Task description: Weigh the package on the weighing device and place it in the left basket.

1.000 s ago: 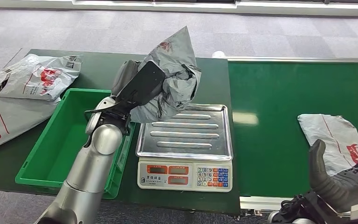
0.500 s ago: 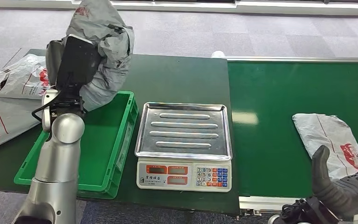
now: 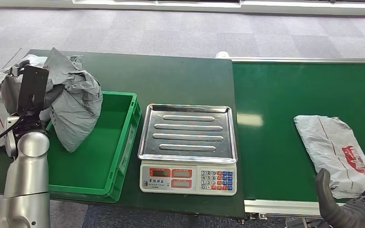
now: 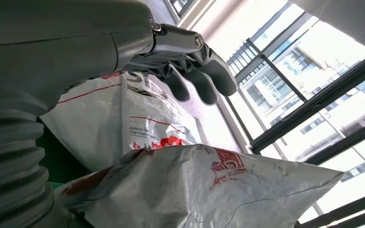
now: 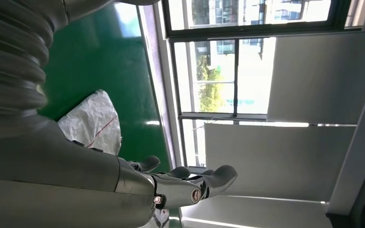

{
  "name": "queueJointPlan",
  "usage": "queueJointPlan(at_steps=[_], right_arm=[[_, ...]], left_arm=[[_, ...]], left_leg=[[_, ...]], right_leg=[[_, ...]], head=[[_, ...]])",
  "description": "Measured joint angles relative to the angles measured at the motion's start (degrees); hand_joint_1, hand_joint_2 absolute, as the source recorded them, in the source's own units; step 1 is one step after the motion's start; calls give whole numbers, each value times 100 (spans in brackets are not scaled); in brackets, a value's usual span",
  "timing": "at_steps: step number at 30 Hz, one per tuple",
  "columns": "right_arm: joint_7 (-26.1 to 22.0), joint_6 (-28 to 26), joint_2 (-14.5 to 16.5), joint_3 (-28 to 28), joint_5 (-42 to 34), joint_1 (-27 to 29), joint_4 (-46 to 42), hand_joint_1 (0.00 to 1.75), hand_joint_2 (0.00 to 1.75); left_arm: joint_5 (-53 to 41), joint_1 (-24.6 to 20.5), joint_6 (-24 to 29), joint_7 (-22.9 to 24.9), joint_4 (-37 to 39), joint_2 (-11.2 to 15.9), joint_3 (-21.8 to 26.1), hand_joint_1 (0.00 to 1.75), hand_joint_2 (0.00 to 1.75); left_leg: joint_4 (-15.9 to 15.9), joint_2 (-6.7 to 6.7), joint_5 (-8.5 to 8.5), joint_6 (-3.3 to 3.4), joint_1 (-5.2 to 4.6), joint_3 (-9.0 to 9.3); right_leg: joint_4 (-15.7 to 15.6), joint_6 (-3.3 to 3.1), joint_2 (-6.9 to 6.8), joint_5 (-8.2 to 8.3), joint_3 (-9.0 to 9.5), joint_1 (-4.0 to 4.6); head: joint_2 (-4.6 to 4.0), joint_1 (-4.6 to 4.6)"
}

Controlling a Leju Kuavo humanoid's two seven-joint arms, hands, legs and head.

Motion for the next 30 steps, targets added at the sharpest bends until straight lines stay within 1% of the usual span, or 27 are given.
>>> queueJointPlan(at_steps=[5,11,15,21,23,26,29,30], right_arm=[[102,0,-90,14,148,158,0,0,175],[184,0,-145,44,204,290,-1,0,175],[201,1,-150,77,223,347,-3,0,175],[248,1,-157,125,253,381,-16,0,175],[289,2,-167,139,273,425,-26,0,175],[318,9,-186,151,285,536,-56,0,175],[320,27,-195,152,288,614,-78,0,175],[320,29,-196,152,288,625,-81,0,175]], left_arm=[[688,328,-124,-107,110,287,139,0,175],[1105,762,-119,-162,40,535,156,0,175],[1216,984,-119,-175,-83,643,168,0,175],[1304,1147,-172,-156,-197,744,196,0,175],[1396,1354,-347,-121,-302,857,216,0,175],[1481,1869,-634,-121,-492,1100,306,0,175],[1578,2364,-758,-226,-652,1318,461,0,175],[1591,2432,-770,-242,-676,1350,490,0,175]], left_leg=[[-1,0,-2,-4,0,3],[-1,0,-3,-6,1,5],[-2,-1,-3,-7,1,4],[-3,0,-4,-8,1,6],[-5,8,-10,-14,1,14],[-6,24,-23,-25,1,24],[-6,27,-28,-31,2,26],[-6,26,-28,-31,2,25]], right_leg=[[0,-7,0,-4,2,6],[0,-11,0,-7,3,8],[0,-14,-3,-9,3,9],[0,-15,-4,-9,9,9],[1,-18,3,-11,13,8],[1,-27,16,-19,14,11],[1,-34,17,-30,10,17],[1,-34,16,-31,10,18]], head=[[0,-1],[0,-1],[0,-1],[0,-1],[0,-1],[0,-1],[0,-2],[0,-1]])
